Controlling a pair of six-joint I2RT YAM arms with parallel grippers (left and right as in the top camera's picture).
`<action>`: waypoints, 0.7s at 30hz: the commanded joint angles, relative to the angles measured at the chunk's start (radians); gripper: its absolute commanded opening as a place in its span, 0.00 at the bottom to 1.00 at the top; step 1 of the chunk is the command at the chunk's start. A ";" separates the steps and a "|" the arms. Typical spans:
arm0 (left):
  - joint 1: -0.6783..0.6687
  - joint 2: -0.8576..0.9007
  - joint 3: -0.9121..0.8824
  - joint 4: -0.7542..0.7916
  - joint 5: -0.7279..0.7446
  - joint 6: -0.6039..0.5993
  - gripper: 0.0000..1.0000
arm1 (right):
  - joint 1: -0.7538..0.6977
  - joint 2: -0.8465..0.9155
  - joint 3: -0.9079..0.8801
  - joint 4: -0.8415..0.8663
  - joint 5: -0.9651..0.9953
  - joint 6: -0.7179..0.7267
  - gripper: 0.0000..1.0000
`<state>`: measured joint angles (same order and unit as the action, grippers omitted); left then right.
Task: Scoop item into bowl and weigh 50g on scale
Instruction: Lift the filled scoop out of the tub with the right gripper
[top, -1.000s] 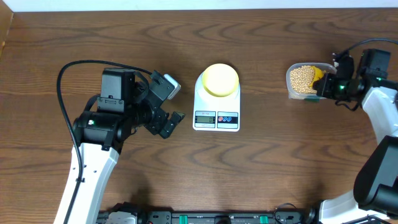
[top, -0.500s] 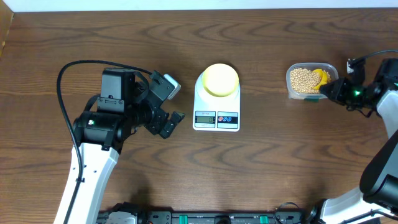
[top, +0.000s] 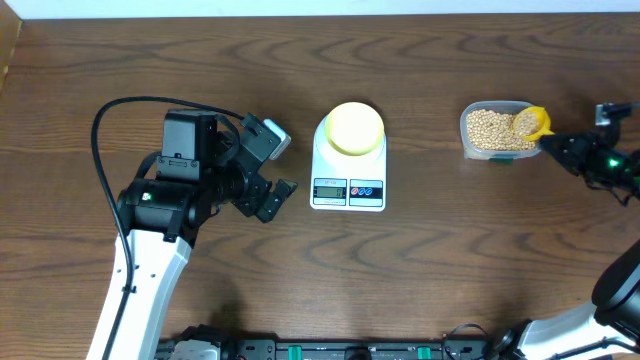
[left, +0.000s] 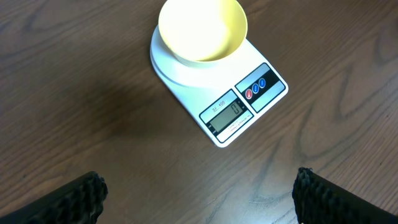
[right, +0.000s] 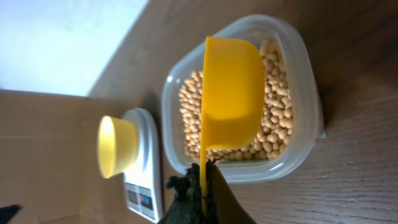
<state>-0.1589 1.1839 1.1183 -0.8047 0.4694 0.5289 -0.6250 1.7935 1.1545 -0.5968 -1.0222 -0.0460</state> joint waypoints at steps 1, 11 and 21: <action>0.005 0.006 -0.003 -0.001 0.013 0.016 0.98 | -0.023 0.009 -0.006 0.002 -0.149 -0.031 0.01; 0.005 0.006 -0.003 -0.001 0.013 0.016 0.97 | 0.009 0.009 -0.006 -0.006 -0.305 -0.029 0.01; 0.005 0.006 -0.003 -0.001 0.013 0.016 0.97 | 0.126 0.009 -0.006 -0.014 -0.325 0.058 0.01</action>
<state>-0.1589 1.1839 1.1183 -0.8047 0.4694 0.5289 -0.5350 1.7935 1.1545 -0.6094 -1.2949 -0.0200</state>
